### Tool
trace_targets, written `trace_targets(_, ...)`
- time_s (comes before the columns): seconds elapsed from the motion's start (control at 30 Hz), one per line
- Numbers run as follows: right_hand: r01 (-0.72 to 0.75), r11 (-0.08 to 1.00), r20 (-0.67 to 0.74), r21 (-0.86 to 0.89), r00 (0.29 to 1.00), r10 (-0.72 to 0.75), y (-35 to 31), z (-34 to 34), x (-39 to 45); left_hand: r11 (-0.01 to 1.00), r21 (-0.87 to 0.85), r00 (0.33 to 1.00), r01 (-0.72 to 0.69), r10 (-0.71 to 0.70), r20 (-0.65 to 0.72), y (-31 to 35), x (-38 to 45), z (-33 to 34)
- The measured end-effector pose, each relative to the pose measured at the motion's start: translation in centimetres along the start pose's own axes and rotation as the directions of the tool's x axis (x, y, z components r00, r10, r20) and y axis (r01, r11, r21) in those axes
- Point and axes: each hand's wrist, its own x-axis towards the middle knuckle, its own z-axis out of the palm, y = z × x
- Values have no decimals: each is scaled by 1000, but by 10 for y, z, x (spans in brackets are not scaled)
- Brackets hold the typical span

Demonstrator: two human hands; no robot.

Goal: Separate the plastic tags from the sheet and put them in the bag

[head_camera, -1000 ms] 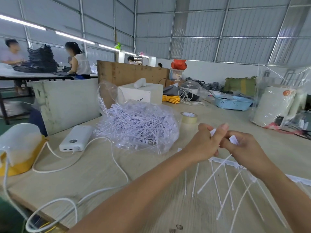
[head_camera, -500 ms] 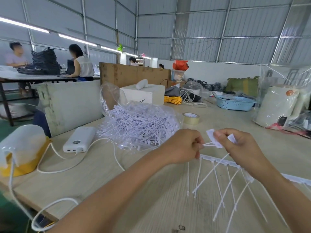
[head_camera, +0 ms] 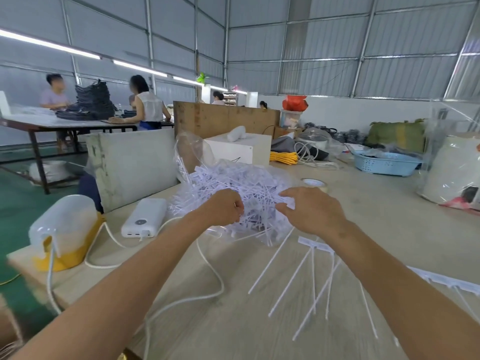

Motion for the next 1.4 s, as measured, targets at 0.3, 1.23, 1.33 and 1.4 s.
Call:
trace_targets(0.3,-155,988,-19,-26,988,155,11,-5,0,999,-40,950,-20,6,-312,18,62,25)
trace_targets(1.23,-24,999,87,27,996,22,41,11,-20,888,402,928,-224,68,366,28,49,24)
trace_targets(1.33,-21,999,99,34,995,18,44,13,-21,712,652,944,-260,48,325,12,44,26)
trace_targets(1.4,-16,1000,92,23,996,14,44,14,-21,695,688,975,-209,91,204,5,47,31)
